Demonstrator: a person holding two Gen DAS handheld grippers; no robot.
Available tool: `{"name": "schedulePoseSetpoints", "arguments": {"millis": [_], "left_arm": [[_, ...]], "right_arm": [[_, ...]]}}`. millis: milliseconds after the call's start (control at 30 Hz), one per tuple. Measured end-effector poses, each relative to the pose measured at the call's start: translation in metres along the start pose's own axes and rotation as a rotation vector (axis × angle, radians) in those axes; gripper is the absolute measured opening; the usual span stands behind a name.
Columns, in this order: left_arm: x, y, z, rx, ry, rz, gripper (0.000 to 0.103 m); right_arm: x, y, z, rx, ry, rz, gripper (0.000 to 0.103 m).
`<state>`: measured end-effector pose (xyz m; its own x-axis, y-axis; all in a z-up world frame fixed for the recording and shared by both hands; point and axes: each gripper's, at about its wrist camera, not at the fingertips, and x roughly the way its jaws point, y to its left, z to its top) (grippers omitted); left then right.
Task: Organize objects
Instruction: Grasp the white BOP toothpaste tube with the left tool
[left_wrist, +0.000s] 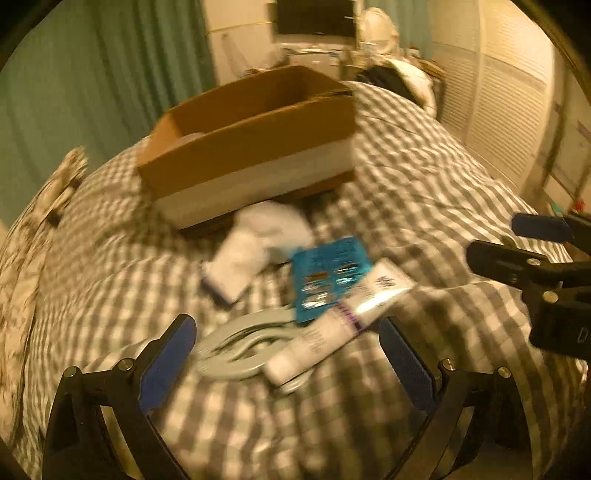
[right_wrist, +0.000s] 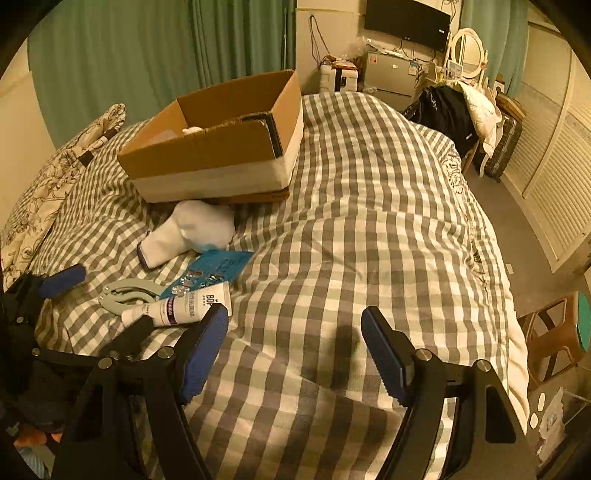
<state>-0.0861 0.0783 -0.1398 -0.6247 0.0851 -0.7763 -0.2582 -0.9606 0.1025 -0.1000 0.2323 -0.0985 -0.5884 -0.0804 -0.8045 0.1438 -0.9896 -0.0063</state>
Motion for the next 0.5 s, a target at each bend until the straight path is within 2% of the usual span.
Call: {"name": "schedulePoseSetpoints", "arguments": {"millis": [67, 167, 233, 367, 467, 500], "left_arm": [[0.01, -0.012, 0.005, 0.046, 0.015, -0.025, 0.098], [0.024, -0.025, 0.005, 0.095, 0.056, -0.048, 0.08], [0.027, -0.027, 0.003, 0.098, 0.073, -0.083, 0.053], [0.021, -0.026, 0.0, 0.103, 0.065, -0.073, 0.044], [0.008, -0.022, 0.003, 0.082, 0.04, -0.076, 0.029], [0.003, -0.018, 0.004, 0.06, 0.041, -0.09, 0.027]], "right_arm": [[0.001, -0.002, 0.0, 0.011, 0.0, 0.007, 0.074], [-0.001, -0.009, 0.001, 0.028, -0.005, 0.009, 0.074], [-0.002, -0.013, 0.0, 0.037, -0.007, 0.01, 0.074], [-0.004, -0.018, 0.0, 0.049, -0.005, 0.008, 0.074], [-0.006, -0.018, -0.001, 0.044, -0.009, 0.007, 0.074], [-0.008, -0.018, -0.001, 0.041, -0.011, 0.006, 0.074]]}}
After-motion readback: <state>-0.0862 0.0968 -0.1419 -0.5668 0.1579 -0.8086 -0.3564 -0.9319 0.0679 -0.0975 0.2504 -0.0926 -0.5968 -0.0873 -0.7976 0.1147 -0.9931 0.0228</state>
